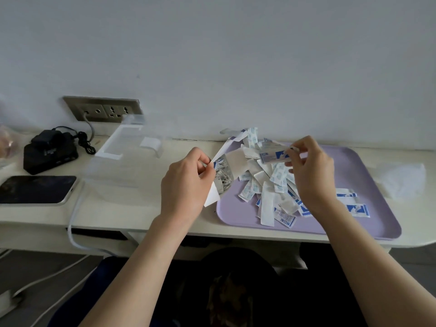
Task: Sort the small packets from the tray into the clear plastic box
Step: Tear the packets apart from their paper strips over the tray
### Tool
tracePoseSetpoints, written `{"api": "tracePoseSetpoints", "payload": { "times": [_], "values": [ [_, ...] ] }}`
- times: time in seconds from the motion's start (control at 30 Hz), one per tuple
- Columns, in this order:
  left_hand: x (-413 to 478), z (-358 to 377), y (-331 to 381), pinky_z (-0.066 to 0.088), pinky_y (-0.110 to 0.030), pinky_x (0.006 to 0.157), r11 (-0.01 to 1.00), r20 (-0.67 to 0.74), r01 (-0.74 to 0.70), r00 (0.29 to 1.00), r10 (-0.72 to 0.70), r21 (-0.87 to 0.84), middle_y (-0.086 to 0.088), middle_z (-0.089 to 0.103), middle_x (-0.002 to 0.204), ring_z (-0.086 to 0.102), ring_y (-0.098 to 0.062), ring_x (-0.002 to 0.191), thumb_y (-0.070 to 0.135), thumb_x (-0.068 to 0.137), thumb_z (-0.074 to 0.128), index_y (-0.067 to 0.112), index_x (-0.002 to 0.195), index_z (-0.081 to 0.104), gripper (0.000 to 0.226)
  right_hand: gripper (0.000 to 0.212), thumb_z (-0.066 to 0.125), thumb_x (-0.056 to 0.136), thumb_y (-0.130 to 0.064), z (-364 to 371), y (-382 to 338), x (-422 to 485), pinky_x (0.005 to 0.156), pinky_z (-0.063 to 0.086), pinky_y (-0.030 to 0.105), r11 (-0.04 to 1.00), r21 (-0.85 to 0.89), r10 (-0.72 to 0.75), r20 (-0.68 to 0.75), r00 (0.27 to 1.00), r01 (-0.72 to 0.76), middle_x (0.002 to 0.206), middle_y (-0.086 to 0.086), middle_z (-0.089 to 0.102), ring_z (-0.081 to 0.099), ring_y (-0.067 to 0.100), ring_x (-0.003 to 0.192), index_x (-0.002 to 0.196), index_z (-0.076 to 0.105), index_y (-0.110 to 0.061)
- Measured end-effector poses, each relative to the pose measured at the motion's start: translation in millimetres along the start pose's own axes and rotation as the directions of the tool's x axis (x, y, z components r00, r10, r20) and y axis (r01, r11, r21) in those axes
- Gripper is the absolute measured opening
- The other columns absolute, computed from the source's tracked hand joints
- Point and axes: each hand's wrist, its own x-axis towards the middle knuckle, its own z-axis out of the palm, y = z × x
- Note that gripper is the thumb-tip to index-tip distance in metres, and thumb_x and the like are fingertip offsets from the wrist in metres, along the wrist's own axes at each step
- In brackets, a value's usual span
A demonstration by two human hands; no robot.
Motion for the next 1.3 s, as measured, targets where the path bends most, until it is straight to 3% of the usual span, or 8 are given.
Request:
{"api": "tracePoseSetpoints", "payload": {
  "times": [0.17, 0.3, 0.43, 0.63, 0.87, 1.0, 1.13, 1.3],
  "values": [
    [-2.3, 6.5, 6.9, 0.035, -0.027, 0.051, 1.0, 0.021, -0.007, 1.0, 0.007, -0.01, 0.014, 0.053, 0.058, 0.049, -0.015, 0.061, 0.023, 0.09, 0.058, 0.019, 0.081, 0.055, 0.01, 0.02, 0.05, 0.089, -0.005, -17.3, 11.2, 7.1, 0.074, 0.052, 0.044, 0.998, -0.054, 0.034, -0.059, 0.998, -0.037, 0.099, 0.005, 0.068, 0.064, 0.03, 0.087, 0.106, 0.057, -0.014],
    [-3.8, 12.9, 13.9, 0.036, -0.025, 0.051, 1.0, 0.052, -0.016, 0.998, 0.016, -0.014, 0.014, 0.053, 0.057, 0.046, -0.006, 0.054, 0.024, 0.09, 0.057, 0.017, 0.084, 0.057, 0.01, 0.006, 0.056, 0.089, -0.016, -23.6, 18.3, 9.8, 0.071, 0.05, 0.042, 0.994, -0.103, 0.014, -0.096, 0.995, -0.023, 0.091, 0.008, 0.067, 0.061, 0.029, 0.083, 0.093, 0.058, -0.011],
    [-3.8, 17.3, 18.0, 0.032, -0.016, 0.049, 1.0, 0.072, -0.02, 0.997, 0.02, -0.007, 0.015, 0.05, 0.055, 0.045, 0.003, 0.052, 0.023, 0.09, 0.057, 0.017, 0.084, 0.057, 0.008, 0.011, 0.059, 0.089, -0.016, -20.8, 17.1, 8.1, 0.068, 0.048, 0.041, 0.99, -0.137, -0.057, -0.098, 0.994, 0.043, 0.091, 0.008, 0.059, 0.058, 0.028, 0.081, 0.086, 0.053, -0.007],
    [-1.6, 19.5, 20.3, 0.03, -0.014, 0.048, 1.0, 0.066, -0.009, 0.998, 0.009, -0.006, 0.015, 0.049, 0.054, 0.044, 0.004, 0.051, 0.022, 0.09, 0.058, 0.017, 0.083, 0.057, 0.008, 0.018, 0.066, 0.084, -0.017, -11.6, 14.1, 5.5, 0.065, 0.048, 0.039, 0.979, -0.199, -0.057, -0.011, 0.998, 0.054, 0.091, 0.007, 0.055, 0.057, 0.028, 0.077, 0.078, 0.055, -0.005],
    [-1.6, 18.0, 19.9, 0.033, -0.017, 0.05, 1.0, 0.071, -0.01, 0.997, 0.012, -0.019, 0.015, 0.051, 0.055, 0.046, -0.003, 0.053, 0.021, 0.09, 0.058, 0.018, 0.081, 0.055, 0.01, 0.022, 0.069, 0.082, -0.023, -1.0, 1.4, 2.3, 0.059, 0.038, 0.031, 0.982, -0.185, -0.04, 0.026, 0.999, 0.044, 0.084, 0.002, 0.052, 0.054, 0.025, 0.073, 0.076, 0.055, -0.008],
    [-1.2, 15.8, 18.6, 0.034, -0.019, 0.05, 1.0, 0.067, -0.016, 0.998, 0.018, -0.024, 0.016, 0.051, 0.056, 0.046, 0.0, 0.053, 0.021, 0.09, 0.058, 0.019, 0.08, 0.055, 0.01, 0.02, 0.062, 0.087, -0.029, 10.7, -5.3, -5.0, 0.059, 0.039, 0.032, 0.978, -0.182, -0.073, 0.139, 0.988, 0.098, 0.089, 0.002, 0.058, 0.056, 0.025, 0.074, 0.079, 0.058, -0.011],
    [-0.5, 13.0, 16.1, 0.034, -0.024, 0.05, 1.0, 0.048, -0.014, 0.999, 0.015, -0.021, 0.015, 0.051, 0.056, 0.047, -0.009, 0.059, 0.022, 0.09, 0.058, 0.017, 0.083, 0.058, 0.009, 0.018, 0.052, 0.093, -0.029, 24.4, -14.5, -15.5, 0.059, 0.041, 0.031, 0.945, -0.219, -0.179, 0.269, 0.946, 0.241, 0.099, 0.001, 0.059, 0.06, 0.025, 0.076, 0.09, 0.061, -0.013],
    [-0.3, 8.2, 12.2, 0.036, -0.023, 0.05, 0.999, 0.031, -0.017, 0.999, 0.018, -0.033, 0.016, 0.05, 0.055, 0.049, -0.011, 0.059, 0.023, 0.089, 0.059, 0.021, 0.08, 0.057, 0.009, 0.018, 0.052, 0.093, -0.032, 41.6, -34.2, -35.0, 0.074, 0.047, 0.032, 0.951, -0.049, -0.238, 0.515, 0.823, 0.306, 0.105, -0.007, 0.06, 0.06, 0.014, 0.085, 0.104, 0.061, -0.021]
  ]
}}
